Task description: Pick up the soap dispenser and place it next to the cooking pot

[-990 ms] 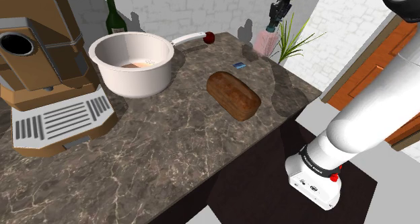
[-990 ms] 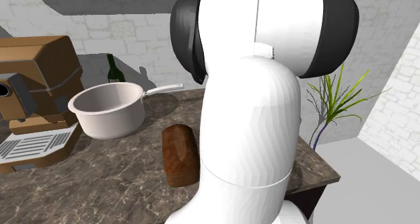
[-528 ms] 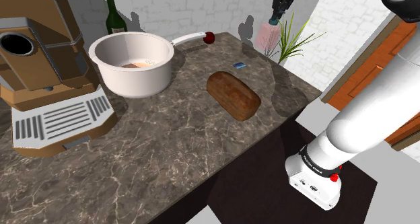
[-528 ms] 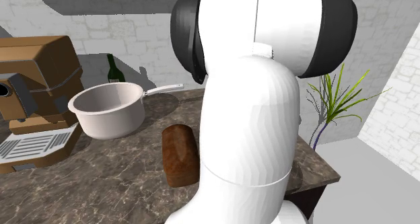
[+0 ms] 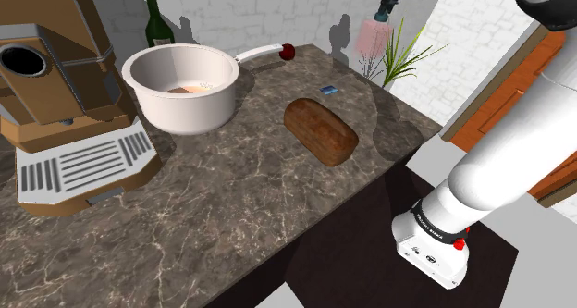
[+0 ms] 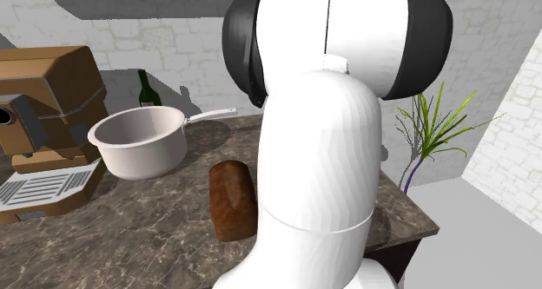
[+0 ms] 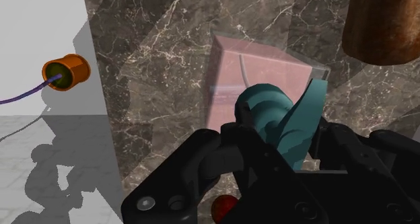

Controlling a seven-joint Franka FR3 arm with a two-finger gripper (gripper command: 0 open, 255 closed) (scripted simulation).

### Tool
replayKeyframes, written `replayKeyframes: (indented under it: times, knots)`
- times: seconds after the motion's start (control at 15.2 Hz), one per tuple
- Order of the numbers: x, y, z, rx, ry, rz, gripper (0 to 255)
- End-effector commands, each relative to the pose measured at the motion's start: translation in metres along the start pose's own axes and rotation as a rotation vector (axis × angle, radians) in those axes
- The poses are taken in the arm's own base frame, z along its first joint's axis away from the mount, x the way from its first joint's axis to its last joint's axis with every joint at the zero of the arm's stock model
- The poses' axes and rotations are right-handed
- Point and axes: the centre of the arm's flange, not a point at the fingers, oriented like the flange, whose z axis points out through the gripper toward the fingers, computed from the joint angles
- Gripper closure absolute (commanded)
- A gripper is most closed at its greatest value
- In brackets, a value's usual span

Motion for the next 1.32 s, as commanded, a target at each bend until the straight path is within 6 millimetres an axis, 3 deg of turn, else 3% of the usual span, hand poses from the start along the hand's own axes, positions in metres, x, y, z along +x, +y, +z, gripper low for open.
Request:
replayKeyframes:
  times: [0.0,0.4,1.25]
  knots:
    - [0.0,0.0,-0.011,0.0,0.0,0.0,255]
    - [0.0,-0.001,-0.039,0.0,0.0,0.0,255]
    - [-0.024,-0.171,-0.033,0.0,0.0,0.0,255]
